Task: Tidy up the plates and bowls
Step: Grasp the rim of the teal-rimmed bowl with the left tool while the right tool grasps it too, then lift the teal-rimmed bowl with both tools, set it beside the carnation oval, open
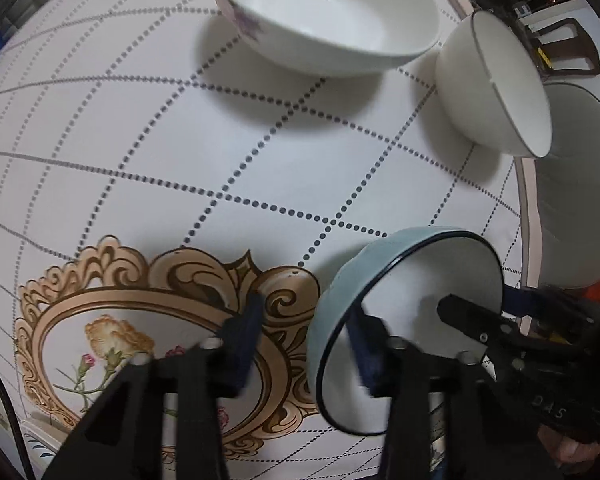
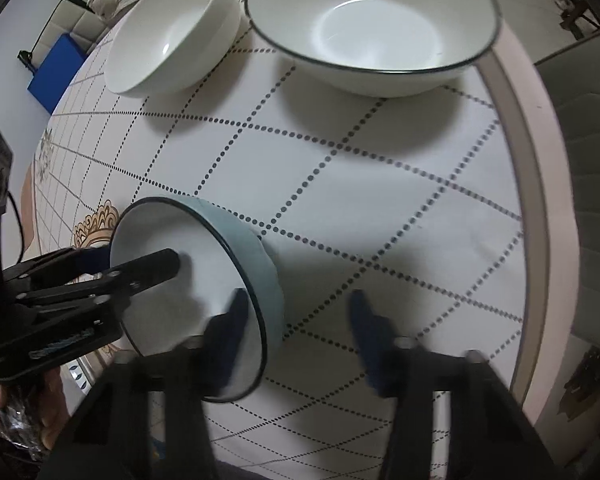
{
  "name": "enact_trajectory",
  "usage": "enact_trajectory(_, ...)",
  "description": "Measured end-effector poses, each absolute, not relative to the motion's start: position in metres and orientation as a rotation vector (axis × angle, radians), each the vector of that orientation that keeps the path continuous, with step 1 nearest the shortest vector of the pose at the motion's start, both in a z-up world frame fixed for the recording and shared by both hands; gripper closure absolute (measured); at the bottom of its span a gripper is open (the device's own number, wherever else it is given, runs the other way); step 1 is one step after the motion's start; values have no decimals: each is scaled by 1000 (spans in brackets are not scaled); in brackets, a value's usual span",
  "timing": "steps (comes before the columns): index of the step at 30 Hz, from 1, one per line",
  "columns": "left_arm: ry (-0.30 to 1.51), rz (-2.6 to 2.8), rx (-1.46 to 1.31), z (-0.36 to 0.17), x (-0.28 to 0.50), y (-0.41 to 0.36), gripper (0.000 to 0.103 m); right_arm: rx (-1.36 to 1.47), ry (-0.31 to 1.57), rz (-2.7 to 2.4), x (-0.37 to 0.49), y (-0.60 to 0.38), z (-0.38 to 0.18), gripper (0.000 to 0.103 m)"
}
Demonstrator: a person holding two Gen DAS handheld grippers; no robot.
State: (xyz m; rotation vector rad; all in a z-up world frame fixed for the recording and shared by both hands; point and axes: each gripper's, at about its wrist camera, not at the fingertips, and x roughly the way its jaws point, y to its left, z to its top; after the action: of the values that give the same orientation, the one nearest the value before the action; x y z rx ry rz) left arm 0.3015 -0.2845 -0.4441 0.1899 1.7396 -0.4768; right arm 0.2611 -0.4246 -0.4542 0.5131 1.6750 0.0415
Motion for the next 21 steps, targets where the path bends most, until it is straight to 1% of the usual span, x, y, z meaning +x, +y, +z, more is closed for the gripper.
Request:
enact_trajectory(1,1743,-484,176,-445,300,-285,74,506,1681,49,263,-422,-455,73)
enact_trajectory(2,1744,-495,163,-445,299,-286,82,509,1682,62,265,-420,-456,82)
enact_trajectory(4,1736,-505,173,-442,294,-290,87,529,1689,85,267,-416,-457,92)
enact_trajectory(6,1718,-496,202,-440,289,-293,87,493,1693,78,268,-411,-455,92)
enact_trajectory(9,1717,-484,181,-435,283,-286,87,538,1695,93,267,-409,-455,92)
enact_trajectory(13,1686,-470,173,-415,271,-270,87,512,1701,143,257,-390,-444,92)
enact_trajectory(21,1687,-402,153,-389,217,-207,87,445,1745,266,217,-322,-421,92)
